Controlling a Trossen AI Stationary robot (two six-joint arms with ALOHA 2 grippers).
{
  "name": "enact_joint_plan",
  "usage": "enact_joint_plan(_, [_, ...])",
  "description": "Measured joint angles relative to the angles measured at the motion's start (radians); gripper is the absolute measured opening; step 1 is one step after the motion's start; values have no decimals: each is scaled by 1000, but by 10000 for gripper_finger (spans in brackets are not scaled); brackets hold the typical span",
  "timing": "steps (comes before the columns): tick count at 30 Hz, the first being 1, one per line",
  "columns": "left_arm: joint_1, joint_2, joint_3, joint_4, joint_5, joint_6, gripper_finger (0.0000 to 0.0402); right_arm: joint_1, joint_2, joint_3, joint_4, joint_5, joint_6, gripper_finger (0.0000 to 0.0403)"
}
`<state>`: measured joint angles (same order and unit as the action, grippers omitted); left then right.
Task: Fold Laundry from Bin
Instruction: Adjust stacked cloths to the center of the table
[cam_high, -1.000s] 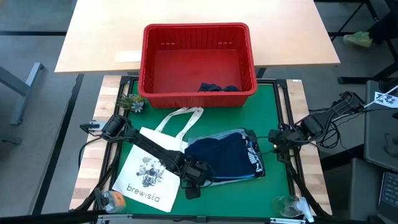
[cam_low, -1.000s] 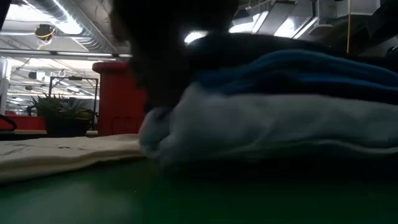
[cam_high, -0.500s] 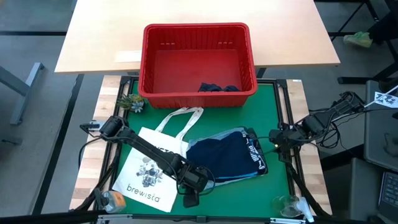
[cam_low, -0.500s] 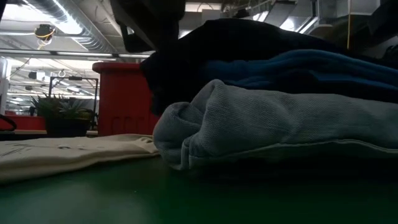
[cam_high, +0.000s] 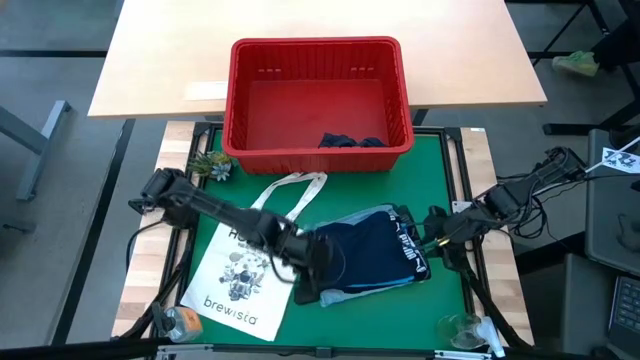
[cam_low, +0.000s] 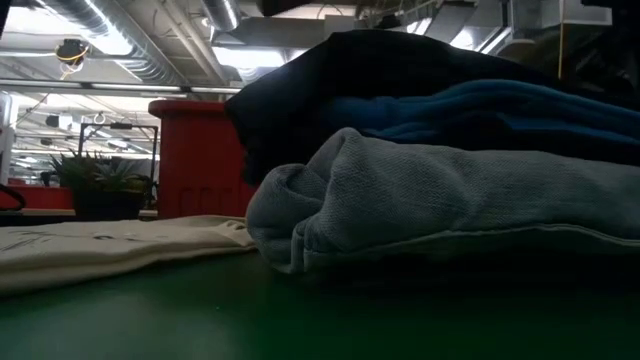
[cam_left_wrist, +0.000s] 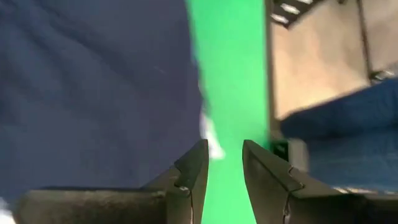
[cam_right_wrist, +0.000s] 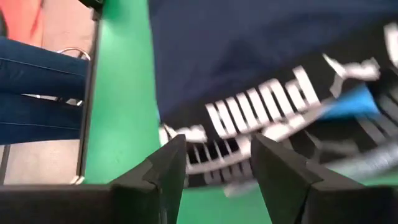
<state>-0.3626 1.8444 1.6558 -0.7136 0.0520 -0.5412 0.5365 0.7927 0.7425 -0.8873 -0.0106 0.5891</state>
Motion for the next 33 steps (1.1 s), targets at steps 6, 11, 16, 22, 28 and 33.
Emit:
enact_joint_plan(6, [116, -15, 0, -1, -39, 115, 94, 1, 71, 0, 130, -8, -27, 181])
enact_joint_plan(11, [221, -7, 0, -1, -47, 241, 94, 1, 166, 0, 218, -27, -76, 182])
enact_joint_plan(16, [313, 1, 0, -4, 16, 318, 94, 1, 266, 0, 330, -119, -131, 182])
enact_joint_plan(22, [361, 29, -14, -10, 97, 395, 94, 1, 365, 0, 431, -156, -157, 182])
enact_joint_plan(28, [364, 75, -82, 30, 91, 396, 94, 0, 453, 0, 392, -158, -157, 182])
enact_joint_plan(33, [364, 117, -150, 34, 96, 396, 94, -3, 509, 2, 328, -128, -141, 182])
